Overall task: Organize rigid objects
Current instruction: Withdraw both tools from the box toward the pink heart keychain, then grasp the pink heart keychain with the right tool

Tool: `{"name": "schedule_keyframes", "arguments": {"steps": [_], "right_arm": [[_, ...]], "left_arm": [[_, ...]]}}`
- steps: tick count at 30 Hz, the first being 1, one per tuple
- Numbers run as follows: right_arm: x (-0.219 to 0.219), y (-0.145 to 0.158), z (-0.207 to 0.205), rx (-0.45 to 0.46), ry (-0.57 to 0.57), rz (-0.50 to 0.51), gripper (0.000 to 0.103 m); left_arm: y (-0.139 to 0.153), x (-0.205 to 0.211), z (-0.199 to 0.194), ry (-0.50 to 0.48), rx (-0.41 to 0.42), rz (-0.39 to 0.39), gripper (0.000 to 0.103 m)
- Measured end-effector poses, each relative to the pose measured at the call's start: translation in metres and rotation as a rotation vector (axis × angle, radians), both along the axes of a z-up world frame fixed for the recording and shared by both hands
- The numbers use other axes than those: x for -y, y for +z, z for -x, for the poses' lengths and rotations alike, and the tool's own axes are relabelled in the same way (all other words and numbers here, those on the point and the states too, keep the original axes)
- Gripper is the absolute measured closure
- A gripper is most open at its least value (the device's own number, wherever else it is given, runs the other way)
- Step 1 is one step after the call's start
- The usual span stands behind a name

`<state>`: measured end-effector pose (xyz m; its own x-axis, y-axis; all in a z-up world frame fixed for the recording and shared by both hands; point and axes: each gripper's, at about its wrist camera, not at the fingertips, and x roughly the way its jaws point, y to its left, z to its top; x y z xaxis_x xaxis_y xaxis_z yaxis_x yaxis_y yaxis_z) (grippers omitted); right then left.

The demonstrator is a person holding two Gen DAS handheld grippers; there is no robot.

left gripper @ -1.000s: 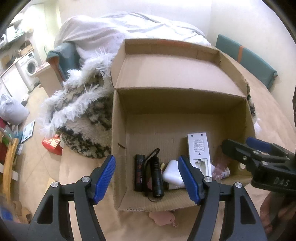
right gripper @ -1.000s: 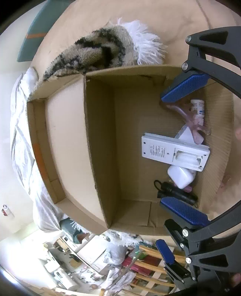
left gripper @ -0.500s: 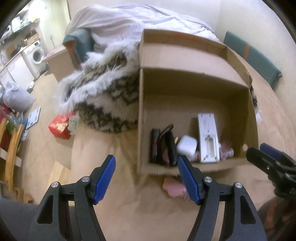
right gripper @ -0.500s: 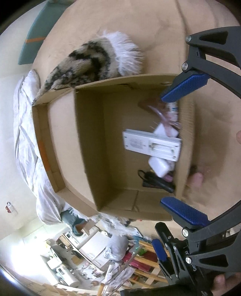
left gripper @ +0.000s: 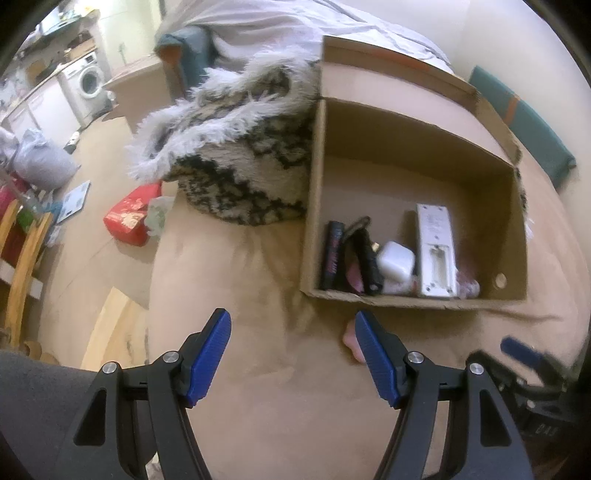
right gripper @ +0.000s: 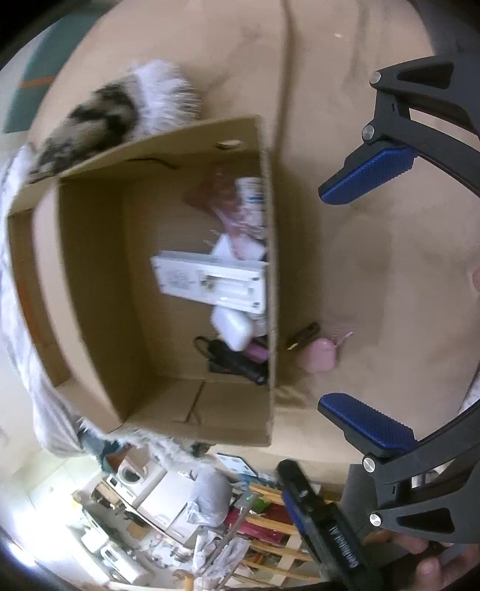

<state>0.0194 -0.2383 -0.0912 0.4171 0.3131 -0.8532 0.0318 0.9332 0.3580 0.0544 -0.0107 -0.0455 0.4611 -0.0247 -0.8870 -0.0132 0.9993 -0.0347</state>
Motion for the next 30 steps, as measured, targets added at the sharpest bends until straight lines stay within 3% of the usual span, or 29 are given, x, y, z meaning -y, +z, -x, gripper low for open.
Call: {"name": "schedule_keyframes", "arguments": {"steps": [5,11,13,17,20,21,24,25,30], "right_arm": [[0.004,-0.022,-0.005,-0.085,-0.034,-0.036,0.0],[-0.018,-0.048,-0.016,-0.164,0.016,-0.039,0.001],[-0.034,-0.052,-0.02,-0.165,0.072,-0.021,0.017],[-0.072,-0.057,-0.03,-0.143,0.156,0.002,0.023],[-0.092,-0.063,-0.042,-0.152,0.177,0.011,0.039],[-0.098,-0.068,-0.046,-0.169,0.178,0.017,0.05],[-0.107,-0.079,-0.052,-0.204,0.162,0.022,0.057],[-0.108,-0.078,-0.053,-0.193,0.158,0.035,0.065],[-0.098,-0.07,-0.043,-0.173,0.181,0.001,0.072]], "left_arm": [[-0.012,-0.009,-0.01,0.02,-0.075,0.055,0.036],[-0.012,-0.016,-0.013,0.056,-0.093,0.078,0.036],[-0.011,-0.021,-0.014,0.076,-0.099,0.098,0.036],[-0.01,-0.027,-0.015,0.095,-0.107,0.121,0.036],[-0.009,-0.03,-0.015,0.107,-0.098,0.117,0.036],[-0.009,-0.031,-0.015,0.11,-0.096,0.114,0.036],[-0.009,-0.034,-0.016,0.121,-0.101,0.116,0.036],[-0.01,-0.035,-0.016,0.123,-0.102,0.117,0.036],[-0.01,-0.035,-0.016,0.123,-0.105,0.118,0.036]]}}
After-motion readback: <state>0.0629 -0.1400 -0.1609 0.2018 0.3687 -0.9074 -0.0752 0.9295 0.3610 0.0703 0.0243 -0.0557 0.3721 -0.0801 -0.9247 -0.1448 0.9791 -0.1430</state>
